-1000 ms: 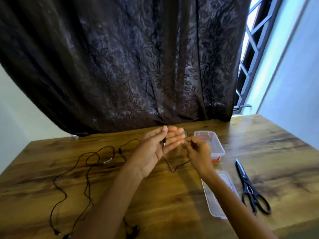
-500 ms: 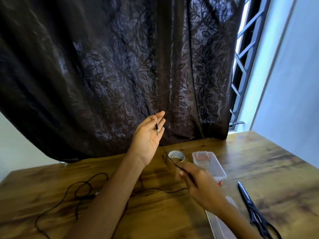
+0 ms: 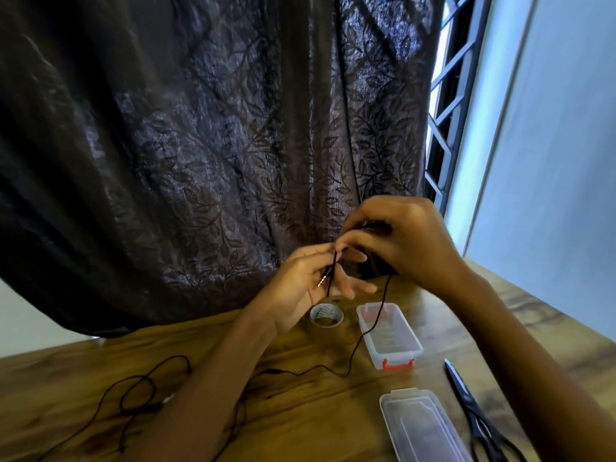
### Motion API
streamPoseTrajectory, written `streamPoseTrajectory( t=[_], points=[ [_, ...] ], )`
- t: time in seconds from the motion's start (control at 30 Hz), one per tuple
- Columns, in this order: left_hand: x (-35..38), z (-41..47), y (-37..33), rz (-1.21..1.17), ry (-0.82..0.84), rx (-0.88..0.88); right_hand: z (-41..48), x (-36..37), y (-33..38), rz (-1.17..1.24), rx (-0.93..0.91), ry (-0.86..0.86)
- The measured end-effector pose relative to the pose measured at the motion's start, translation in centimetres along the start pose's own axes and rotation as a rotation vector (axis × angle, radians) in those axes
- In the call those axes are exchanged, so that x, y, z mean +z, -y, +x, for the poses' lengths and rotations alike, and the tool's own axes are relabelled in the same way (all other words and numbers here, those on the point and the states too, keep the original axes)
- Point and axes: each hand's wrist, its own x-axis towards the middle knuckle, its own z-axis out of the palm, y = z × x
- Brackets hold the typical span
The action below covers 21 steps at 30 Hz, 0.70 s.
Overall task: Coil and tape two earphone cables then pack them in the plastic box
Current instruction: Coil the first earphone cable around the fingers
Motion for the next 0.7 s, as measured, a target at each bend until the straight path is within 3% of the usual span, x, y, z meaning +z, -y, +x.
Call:
streamPoseTrajectory(
  t=[0.17,0.4,0.7],
  points=[
    [0.4,0.0,-1.0,-0.159,0.079,-0.048,1.6,-0.5,-2.4,0.161,0.154,-0.079],
    [0.7,0.8,-4.0,-0.197,0.079,0.067,0.3,1.9,-4.6,0.418,0.367,-0.196],
    [0.7,2.6,-6.6,-0.228,0.141,0.189,-3.6,5.9,-3.8,0.757,0.662,-0.112]
  ],
)
